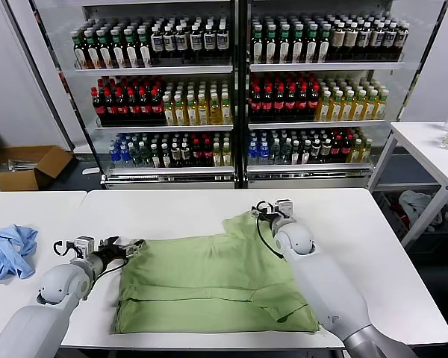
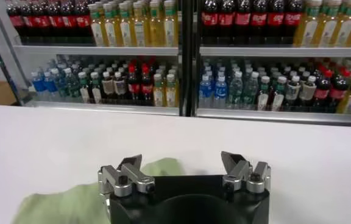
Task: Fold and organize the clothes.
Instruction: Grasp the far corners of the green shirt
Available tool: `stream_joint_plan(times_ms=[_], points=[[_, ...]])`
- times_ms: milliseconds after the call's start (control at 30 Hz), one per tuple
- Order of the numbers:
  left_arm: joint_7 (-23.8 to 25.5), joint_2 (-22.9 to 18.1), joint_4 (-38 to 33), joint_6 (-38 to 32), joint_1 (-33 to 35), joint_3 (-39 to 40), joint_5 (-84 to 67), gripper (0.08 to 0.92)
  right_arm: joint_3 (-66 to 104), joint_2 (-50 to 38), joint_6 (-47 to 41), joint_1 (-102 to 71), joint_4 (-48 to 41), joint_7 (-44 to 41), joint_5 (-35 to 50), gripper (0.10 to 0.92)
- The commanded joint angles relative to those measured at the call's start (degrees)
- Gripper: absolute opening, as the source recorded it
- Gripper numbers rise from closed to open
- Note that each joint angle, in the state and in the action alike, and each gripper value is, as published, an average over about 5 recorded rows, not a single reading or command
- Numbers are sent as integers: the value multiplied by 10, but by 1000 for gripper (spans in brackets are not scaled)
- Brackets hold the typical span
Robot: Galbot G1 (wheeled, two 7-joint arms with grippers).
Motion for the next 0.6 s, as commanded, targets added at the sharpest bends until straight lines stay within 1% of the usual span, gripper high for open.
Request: stream_joint_plan(times_ms=[33,100,200,400,600], points=[[19,0,32,-9,-15,7,5,823,-9,18,-9,13,-37,-4,-23,820],[23,-1,30,-11,-11,3,5,822,-9,17,-16,12,-40,-3,-28,798],[30,0,23,-12,0,0,6,791,-4,19,-11,11,-47,-4,-18,724],[43,-1,6,-12,21,-8,5,629,0,28,-5,10,-52,-2,-11,568],[45,-4,-6,-12,37,-12,3,456,3,29,0,6,-49,-2,-16,394]])
